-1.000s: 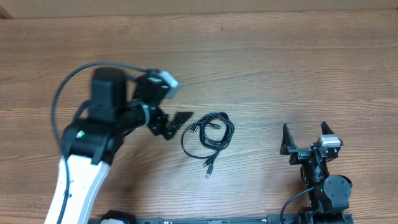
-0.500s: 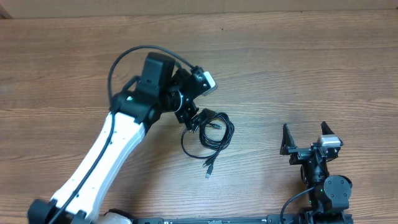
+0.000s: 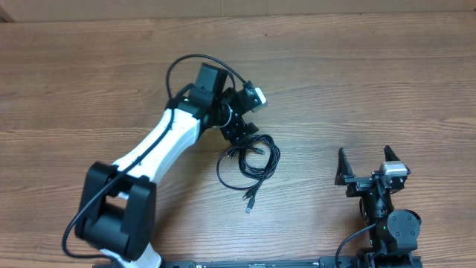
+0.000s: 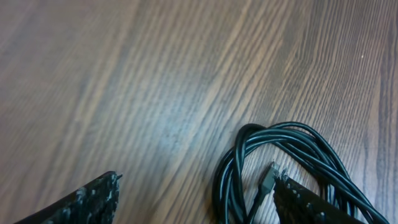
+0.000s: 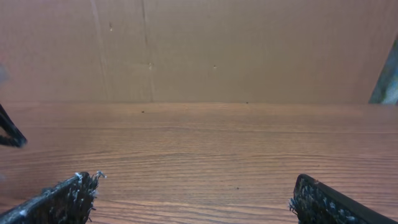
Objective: Untangle cables
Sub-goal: 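Move the left gripper over the black cable bundle and lower, then grasp a cable loop with the left gripper and lift slightly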
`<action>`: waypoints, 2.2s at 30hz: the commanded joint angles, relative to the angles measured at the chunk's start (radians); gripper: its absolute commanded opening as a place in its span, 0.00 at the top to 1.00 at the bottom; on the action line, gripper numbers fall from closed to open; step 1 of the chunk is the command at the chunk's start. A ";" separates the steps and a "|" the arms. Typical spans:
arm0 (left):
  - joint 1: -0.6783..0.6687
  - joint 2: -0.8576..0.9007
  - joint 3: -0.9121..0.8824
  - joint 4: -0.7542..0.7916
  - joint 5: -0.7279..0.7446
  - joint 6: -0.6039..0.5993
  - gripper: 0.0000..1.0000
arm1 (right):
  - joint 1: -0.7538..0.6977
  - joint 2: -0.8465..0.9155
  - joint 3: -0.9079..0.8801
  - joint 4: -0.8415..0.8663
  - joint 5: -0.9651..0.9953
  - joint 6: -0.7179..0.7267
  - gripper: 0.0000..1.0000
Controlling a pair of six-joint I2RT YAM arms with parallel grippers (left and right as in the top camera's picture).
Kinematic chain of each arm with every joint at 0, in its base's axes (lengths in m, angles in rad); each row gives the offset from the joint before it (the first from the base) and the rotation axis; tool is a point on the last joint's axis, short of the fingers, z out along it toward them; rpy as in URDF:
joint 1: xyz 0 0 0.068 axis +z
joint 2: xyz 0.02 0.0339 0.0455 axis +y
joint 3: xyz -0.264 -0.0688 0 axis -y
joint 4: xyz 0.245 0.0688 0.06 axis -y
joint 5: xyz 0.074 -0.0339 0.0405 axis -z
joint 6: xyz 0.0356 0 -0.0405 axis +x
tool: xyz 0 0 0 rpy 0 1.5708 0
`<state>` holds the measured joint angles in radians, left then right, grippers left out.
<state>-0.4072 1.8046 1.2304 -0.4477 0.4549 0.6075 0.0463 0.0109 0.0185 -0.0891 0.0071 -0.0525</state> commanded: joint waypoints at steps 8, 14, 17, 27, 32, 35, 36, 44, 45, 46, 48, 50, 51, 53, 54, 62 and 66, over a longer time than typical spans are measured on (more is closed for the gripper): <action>-0.082 0.119 0.022 0.019 -0.078 0.090 0.26 | -0.003 -0.006 -0.011 0.006 -0.002 -0.008 0.00; -0.098 0.171 0.022 0.036 -0.116 0.183 0.31 | -0.003 -0.006 -0.011 0.006 -0.002 -0.008 0.00; -0.097 0.200 0.022 0.052 -0.138 0.182 0.32 | -0.003 -0.006 -0.011 0.006 -0.002 -0.008 0.00; -0.097 0.228 0.030 0.071 -0.179 0.165 0.96 | -0.003 -0.006 -0.011 0.006 -0.002 -0.008 0.00; -0.094 0.176 0.071 0.067 -0.229 0.010 0.96 | -0.003 -0.006 -0.011 0.006 -0.002 -0.008 0.00; -0.092 0.116 0.097 0.060 -0.257 -0.129 0.96 | -0.003 -0.006 -0.011 0.006 -0.002 -0.008 0.00; -0.090 0.092 0.104 0.056 -0.256 -0.179 0.96 | -0.003 -0.006 -0.011 0.006 -0.002 -0.008 0.00; -0.089 -0.010 0.108 -0.033 -0.257 -0.621 0.96 | -0.003 -0.006 -0.011 0.006 -0.002 -0.008 0.00; -0.089 -0.009 0.108 -0.070 -0.261 -0.679 0.96 | -0.003 -0.006 -0.011 0.006 -0.002 -0.008 0.00; -0.089 -0.006 0.107 -0.109 -0.280 -0.726 0.96 | -0.003 -0.006 -0.011 0.006 -0.002 -0.008 0.00; -0.089 -0.001 0.107 -0.191 -0.338 -0.803 0.96 | -0.003 -0.006 -0.011 0.006 -0.002 -0.008 0.00; -0.089 0.005 0.106 -0.252 -0.387 -0.856 0.93 | -0.003 -0.006 -0.011 0.006 -0.002 -0.008 0.00; -0.089 0.006 0.106 -0.270 -0.392 -0.859 0.84 | -0.003 -0.006 -0.011 0.006 -0.002 -0.008 0.00; -0.089 0.006 0.106 -0.281 -0.392 -0.858 0.58 | -0.003 -0.006 -0.011 0.006 -0.002 -0.008 0.00; -0.089 0.006 0.106 -0.280 -0.392 -0.858 0.45 | -0.003 -0.006 -0.011 0.006 -0.002 -0.008 0.00; -0.089 0.006 0.107 -0.261 -0.392 -0.747 0.00 | -0.003 -0.006 -0.011 0.006 -0.002 -0.008 0.00; -0.089 0.006 0.106 -0.258 -0.391 -0.700 0.04 | -0.003 -0.006 -0.011 0.006 -0.002 -0.008 0.00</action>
<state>-0.4969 1.8030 1.3285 -0.7101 0.0734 -0.1604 0.0463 0.0109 0.0185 -0.0895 0.0071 -0.0525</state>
